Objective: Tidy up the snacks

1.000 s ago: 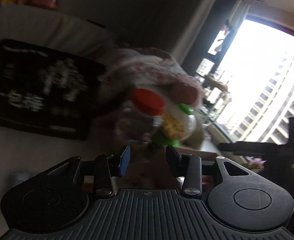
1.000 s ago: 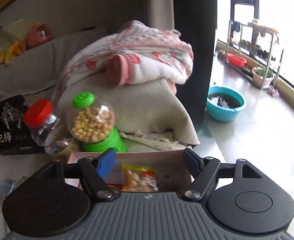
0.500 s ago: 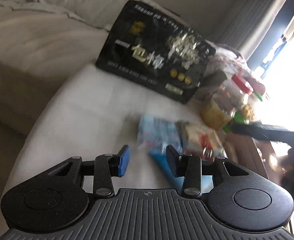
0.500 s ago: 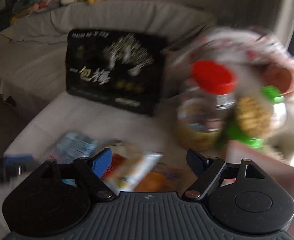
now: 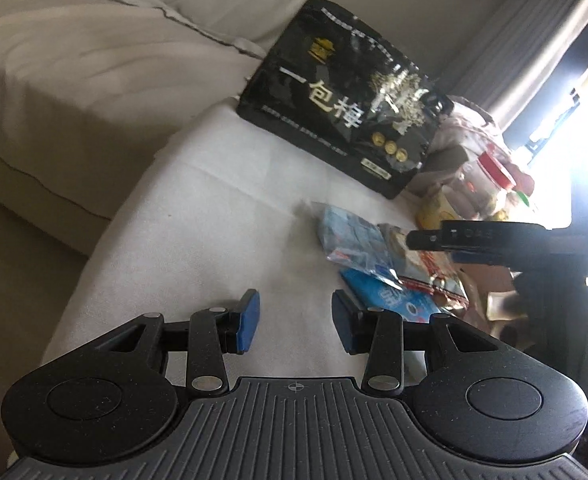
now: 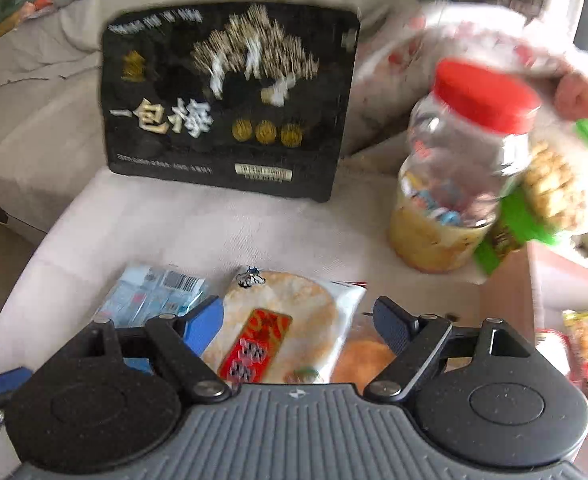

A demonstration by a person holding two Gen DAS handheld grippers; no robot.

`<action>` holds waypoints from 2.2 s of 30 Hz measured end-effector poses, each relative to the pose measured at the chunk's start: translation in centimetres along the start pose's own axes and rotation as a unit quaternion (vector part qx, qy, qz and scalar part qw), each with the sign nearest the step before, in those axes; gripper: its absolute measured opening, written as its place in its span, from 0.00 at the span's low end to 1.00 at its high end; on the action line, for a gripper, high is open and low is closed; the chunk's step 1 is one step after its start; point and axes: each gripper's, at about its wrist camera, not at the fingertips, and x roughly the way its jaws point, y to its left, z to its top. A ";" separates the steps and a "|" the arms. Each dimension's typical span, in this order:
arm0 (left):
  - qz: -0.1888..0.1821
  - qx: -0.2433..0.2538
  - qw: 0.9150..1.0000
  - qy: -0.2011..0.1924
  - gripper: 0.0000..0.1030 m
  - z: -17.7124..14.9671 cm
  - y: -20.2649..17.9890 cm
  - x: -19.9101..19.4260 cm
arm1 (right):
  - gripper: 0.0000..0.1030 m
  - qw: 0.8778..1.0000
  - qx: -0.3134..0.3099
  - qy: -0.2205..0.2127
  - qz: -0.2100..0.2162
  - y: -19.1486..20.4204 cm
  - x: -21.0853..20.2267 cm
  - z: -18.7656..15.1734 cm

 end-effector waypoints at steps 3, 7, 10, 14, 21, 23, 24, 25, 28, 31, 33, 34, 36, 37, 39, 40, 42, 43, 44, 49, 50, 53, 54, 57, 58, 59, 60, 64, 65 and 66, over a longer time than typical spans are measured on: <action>-0.012 0.001 1.000 0.006 0.43 -0.2 -0.2 0.2 | 0.81 0.998 -0.027 -0.056 0.018 -0.2 -3.5 -2.4; -0.018 0.002 1.000 0.010 0.43 -0.3 -0.7 0.7 | 0.82 0.995 -0.052 -0.058 0.069 -0.2 -5.9 -5.5; -0.022 0.004 1.000 0.013 0.43 -0.5 -1.3 1.1 | 0.82 0.994 -0.056 -0.036 0.086 0.1 -5.5 -6.8; -0.026 0.019 0.999 0.006 0.43 0.6 -2.2 1.3 | 0.82 0.995 -0.040 -0.030 0.091 0.5 -4.6 -7.1; 0.010 0.071 0.997 0.006 0.43 4.9 -5.5 5.3 | 0.82 0.995 -0.042 -0.058 0.076 1.9 -5.3 -8.7; 0.027 0.140 0.990 0.001 0.43 4.8 -7.8 6.7 | 0.82 0.994 -0.047 -0.064 0.071 1.6 -5.9 -9.8; 0.031 0.173 0.984 0.004 0.43 4.5 -8.8 7.5 | 0.82 0.994 -0.049 -0.067 0.066 1.4 -6.1 -10.4; 0.036 0.200 0.979 0.013 0.43 4.2 -9.6 8.2 | 0.82 0.994 -0.052 -0.070 0.058 1.3 -6.4 -10.9; 0.068 0.265 0.961 0.027 0.44 2.9 -11.0 9.9 | 0.82 0.993 -0.065 -0.090 0.029 0.8 -7.3 -12.5; 0.117 0.325 0.938 0.008 0.50 1.4 -11.9 10.4 | 0.82 0.991 -0.077 -0.110 0.006 0.3 -8.2 -13.7; 0.117 0.324 0.939 0.007 0.50 1.4 -11.7 10.3 | 0.82 0.990 -0.075 -0.117 -0.003 -0.3 -8.5 -14.3; 0.114 0.320 0.941 0.008 0.50 1.6 -11.6 10.3 | 0.82 0.991 -0.069 -0.116 -0.005 -0.7 -8.6 -14.6; 0.108 0.305 0.946 0.013 0.50 2.0 -11.2 10.2 | 0.82 0.993 -0.050 -0.111 -0.005 -1.7 -8.5 -15.2; 0.104 0.296 0.949 0.015 0.50 2.3 -11.0 10.1 | 0.82 0.994 -0.037 -0.106 -0.006 -2.3 -8.4 -15.4; 0.094 0.284 0.954 0.020 0.50 2.6 -10.9 10.1 | 0.82 0.995 -0.009 -0.095 -0.002 -3.3 -8.0 -16.1; 0.087 0.286 0.954 0.025 0.52 2.6 -11.0 10.2 | 0.82 0.996 0.005 -0.088 0.004 -3.8 -7.7 -16.5; 0.063 0.291 0.954 0.036 0.62 2.7 -11.0 10.2 | 0.82 0.996 0.027 -0.082 0.014 -4.5 -7.6 -16.9; 0.051 0.290 0.955 0.039 0.62 2.8 -11.0 10.0 | 0.82 0.995 0.038 -0.090 0.017 -4.9 -7.9 -16.9; 0.043 0.285 0.957 0.039 0.62 2.9 -10.8 9.8 | 0.82 0.994 0.044 -0.095 0.019 -5.0 -7.9 -17.0; 0.119 0.272 0.955 0.000 0.57 3.0 -10.4 9.4 | 0.82 0.995 0.045 -0.087 0.024 -5.1 -7.5 -16.9; 0.123 0.266 0.956 0.005 0.58 3.1 -10.2 9.8 | 0.82 0.995 0.044 -0.085 0.024 -5.1 -7.4 -16.8; 0.104 0.245 0.964 0.014 0.58 3.7 -10.1 10.5 | 0.82 0.995 0.044 -0.084 0.025 -5.1 -7.4 -17.0; 0.098 0.240 0.966 0.019 0.60 3.9 -10.2 10.7 | 0.82 0.995 0.045 -0.083 0.025 -5.1 -7.3 -16.9; 0.079 0.243 0.966 0.046 0.75 4.1 -10.5 11.8 | 0.83 0.996 0.044 -0.080 0.024 -5.1 -7.2 -16.9; 0.082 0.252 0.963 0.056 0.78 3.8 -10.4 12.3 | 0.84 0.996 0.043 -0.079 0.024 -5.0 -7.1 -16.9; 0.089 0.266 0.958 0.057 0.80 3.4 -10.5 12.6 | 0.84 0.996 0.042 -0.079 0.023 -5.0 -7.1 -16.8; 0.090 0.283 0.953 0.052 0.81 3.0 -10.6 12.5 | 0.84 0.996 0.042 -0.079 0.023 -5.0 -7.1 -16.8; 0.079 0.273 0.958 0.039 0.79 2.9 -9.9 11.8 | 0.84 0.996 0.046 -0.078 0.024 -5.2 -6.9 -16.7; 0.076 0.266 0.960 0.037 0.77 2.8 -9.6 11.5 | 0.84 0.996 0.049 -0.078 0.023 -5.3 -6.9 -16.7; 0.072 0.261 0.962 0.035 0.75 2.7 -9.4 11.0 | 0.84 0.995 0.052 -0.077 0.020 -5.3 -6.9 -16.6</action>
